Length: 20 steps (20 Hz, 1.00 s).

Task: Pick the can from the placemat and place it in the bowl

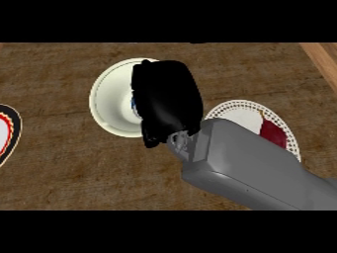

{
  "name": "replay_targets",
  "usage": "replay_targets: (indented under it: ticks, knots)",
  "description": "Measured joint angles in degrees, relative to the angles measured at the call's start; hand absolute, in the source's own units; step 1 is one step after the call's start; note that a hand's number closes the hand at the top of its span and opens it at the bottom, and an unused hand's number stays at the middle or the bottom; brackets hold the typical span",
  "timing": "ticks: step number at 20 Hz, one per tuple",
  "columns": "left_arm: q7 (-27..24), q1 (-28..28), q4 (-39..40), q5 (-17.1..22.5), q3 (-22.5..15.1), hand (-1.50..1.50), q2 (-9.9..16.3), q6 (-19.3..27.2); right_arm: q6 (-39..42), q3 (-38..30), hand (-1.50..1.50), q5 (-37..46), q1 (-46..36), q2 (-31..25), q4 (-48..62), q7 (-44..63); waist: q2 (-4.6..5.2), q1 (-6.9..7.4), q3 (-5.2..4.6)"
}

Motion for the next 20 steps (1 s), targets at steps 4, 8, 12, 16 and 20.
replay_targets:
  ticks: [4, 8, 12, 16, 20]
  knots:
    - [0.01, -0.89, 0.24, -0.26, 0.89, 0.00, -0.19, -0.61, -1.77, -1.72, 1.50, 2.27, -0.94, 0.99, 1.85, 1.34, 0.74, 0.32, 0.01]
    - [0.14, -1.98, 0.57, -0.11, 1.66, 0.00, -0.41, -1.51, -3.85, -3.99, 1.50, 3.84, -1.36, 1.72, 3.89, 1.72, 1.54, 0.79, 0.06]
    - [0.04, -3.17, 0.96, -0.68, 2.43, 0.00, -0.33, -2.35, -6.09, -5.99, 1.50, 4.96, -1.57, 2.46, 6.09, 1.33, 2.20, 1.41, 0.05]
    - [0.00, -4.48, 1.17, -0.85, 2.93, 0.00, -0.34, -3.46, -7.46, -7.00, 1.50, 5.85, -1.38, 2.68, 9.36, 0.54, 2.83, 2.28, -0.01]
    - [0.10, -5.76, 1.37, -1.10, 3.52, 0.00, -0.27, -4.51, -8.52, -7.42, 1.50, 6.17, -0.50, 3.07, 13.41, -0.56, 3.49, 3.17, -0.08]
